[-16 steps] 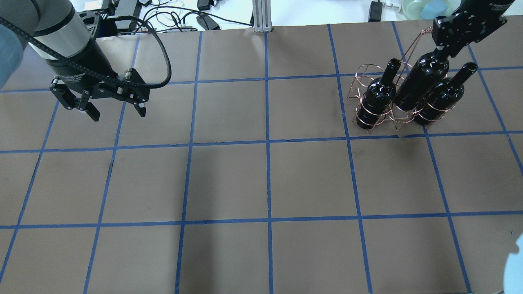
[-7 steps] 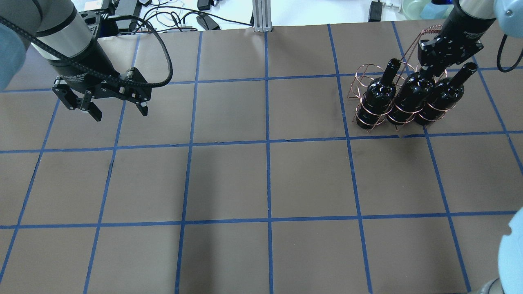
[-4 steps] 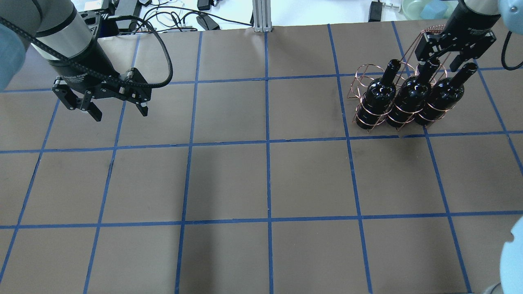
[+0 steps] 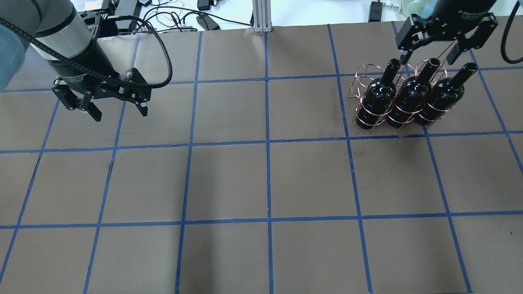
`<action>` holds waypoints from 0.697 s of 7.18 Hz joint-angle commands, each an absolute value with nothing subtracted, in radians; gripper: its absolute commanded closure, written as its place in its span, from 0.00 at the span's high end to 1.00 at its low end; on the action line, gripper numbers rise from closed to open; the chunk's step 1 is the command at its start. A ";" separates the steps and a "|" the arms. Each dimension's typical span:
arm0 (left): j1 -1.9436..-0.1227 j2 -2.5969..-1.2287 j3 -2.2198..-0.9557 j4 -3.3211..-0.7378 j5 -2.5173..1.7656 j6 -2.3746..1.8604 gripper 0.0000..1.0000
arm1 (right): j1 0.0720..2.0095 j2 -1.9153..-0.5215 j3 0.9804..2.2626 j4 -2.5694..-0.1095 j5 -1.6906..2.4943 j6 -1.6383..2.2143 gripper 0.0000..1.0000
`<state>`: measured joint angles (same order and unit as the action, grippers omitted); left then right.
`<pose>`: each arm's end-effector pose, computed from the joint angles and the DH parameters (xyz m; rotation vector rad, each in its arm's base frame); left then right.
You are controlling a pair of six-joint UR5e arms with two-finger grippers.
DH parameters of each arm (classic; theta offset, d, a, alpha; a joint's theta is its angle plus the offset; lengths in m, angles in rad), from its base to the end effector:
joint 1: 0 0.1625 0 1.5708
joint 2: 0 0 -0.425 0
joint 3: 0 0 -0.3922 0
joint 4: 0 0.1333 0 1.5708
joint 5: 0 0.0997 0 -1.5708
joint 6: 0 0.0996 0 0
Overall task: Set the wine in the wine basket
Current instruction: 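Open the right gripper and raise it off the bottle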
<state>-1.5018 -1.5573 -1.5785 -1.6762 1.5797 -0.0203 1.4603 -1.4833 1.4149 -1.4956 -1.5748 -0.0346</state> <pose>-0.0993 -0.4838 0.4807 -0.1391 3.1281 0.1564 0.0739 -0.5389 0.5124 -0.1190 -3.1358 -0.0111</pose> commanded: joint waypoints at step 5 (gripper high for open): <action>-1.502 -1.559 -1.580 -1.675 1.578 -0.021 1.00 | 1.609 -1.574 1.433 -1.425 -1.585 0.109 1.00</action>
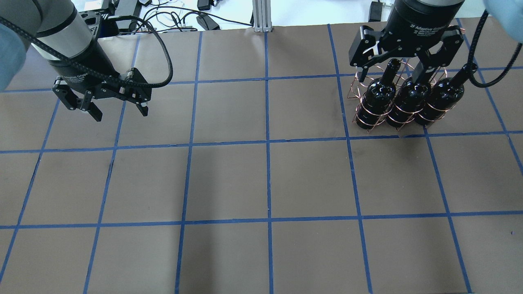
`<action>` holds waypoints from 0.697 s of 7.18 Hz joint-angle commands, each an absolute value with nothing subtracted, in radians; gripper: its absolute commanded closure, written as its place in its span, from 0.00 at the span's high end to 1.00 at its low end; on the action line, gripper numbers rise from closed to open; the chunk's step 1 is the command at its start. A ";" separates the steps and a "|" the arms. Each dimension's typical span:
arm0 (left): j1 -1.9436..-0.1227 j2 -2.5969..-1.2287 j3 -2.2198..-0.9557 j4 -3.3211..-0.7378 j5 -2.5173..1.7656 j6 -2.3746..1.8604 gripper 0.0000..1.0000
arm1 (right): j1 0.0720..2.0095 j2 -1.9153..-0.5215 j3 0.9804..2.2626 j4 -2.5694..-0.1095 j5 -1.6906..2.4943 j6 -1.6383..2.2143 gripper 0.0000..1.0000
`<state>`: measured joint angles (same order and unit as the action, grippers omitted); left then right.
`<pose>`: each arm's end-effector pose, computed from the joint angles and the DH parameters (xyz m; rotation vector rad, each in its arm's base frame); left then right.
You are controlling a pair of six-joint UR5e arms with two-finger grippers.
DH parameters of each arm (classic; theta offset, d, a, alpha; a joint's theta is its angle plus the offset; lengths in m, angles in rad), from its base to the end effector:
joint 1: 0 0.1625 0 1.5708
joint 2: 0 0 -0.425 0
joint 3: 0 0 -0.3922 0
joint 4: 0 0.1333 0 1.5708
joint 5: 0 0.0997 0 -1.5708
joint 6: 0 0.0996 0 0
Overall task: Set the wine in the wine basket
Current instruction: 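Open the right gripper and raise it off the bottle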
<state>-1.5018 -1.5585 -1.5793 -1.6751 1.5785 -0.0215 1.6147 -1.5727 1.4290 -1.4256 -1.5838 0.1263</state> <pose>-0.0994 -0.4842 0.4799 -0.1411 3.1291 0.1578 0.1532 -0.4806 0.5439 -0.1288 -3.1259 -0.0006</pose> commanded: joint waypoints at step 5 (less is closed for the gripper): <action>-1.502 -1.559 -1.578 -1.675 1.580 -0.020 1.00 | 1.609 -1.580 1.453 -1.442 -1.585 0.080 0.99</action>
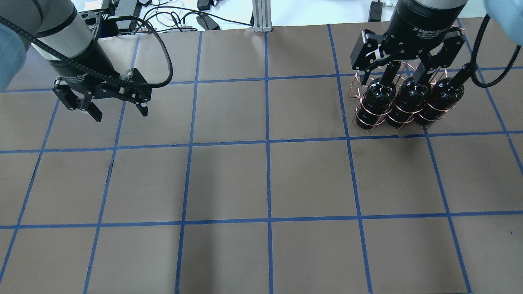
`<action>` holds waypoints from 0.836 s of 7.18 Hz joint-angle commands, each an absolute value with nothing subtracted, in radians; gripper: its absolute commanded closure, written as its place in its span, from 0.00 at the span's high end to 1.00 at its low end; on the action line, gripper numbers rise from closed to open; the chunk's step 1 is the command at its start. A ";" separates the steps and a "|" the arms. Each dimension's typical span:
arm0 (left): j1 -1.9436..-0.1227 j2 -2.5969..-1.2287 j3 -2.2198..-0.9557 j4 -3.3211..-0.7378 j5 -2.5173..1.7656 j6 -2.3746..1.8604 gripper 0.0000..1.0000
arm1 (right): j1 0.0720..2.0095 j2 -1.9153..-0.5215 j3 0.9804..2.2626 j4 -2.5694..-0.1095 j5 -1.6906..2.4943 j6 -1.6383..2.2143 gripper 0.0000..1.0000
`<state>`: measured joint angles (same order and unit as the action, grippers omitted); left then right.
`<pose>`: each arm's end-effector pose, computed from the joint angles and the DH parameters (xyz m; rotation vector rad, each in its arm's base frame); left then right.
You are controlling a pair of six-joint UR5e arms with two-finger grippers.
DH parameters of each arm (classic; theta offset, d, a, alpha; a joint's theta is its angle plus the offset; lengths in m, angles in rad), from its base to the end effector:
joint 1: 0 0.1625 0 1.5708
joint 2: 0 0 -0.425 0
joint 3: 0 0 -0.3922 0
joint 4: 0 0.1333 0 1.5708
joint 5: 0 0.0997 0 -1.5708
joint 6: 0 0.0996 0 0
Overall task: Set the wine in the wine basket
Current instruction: 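Open the right gripper and raise it off the bottle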
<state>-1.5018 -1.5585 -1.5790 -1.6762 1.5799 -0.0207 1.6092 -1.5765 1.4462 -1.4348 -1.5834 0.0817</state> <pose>-0.0993 -0.4841 0.4799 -0.1397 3.1278 0.1590 0.1506 -0.4802 0.5383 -0.0677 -3.1279 -0.0077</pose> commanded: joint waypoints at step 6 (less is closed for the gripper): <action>-1.502 -1.559 -1.580 -1.678 1.580 -0.020 1.00 | 1.609 -1.597 1.465 -1.436 -1.585 0.035 0.99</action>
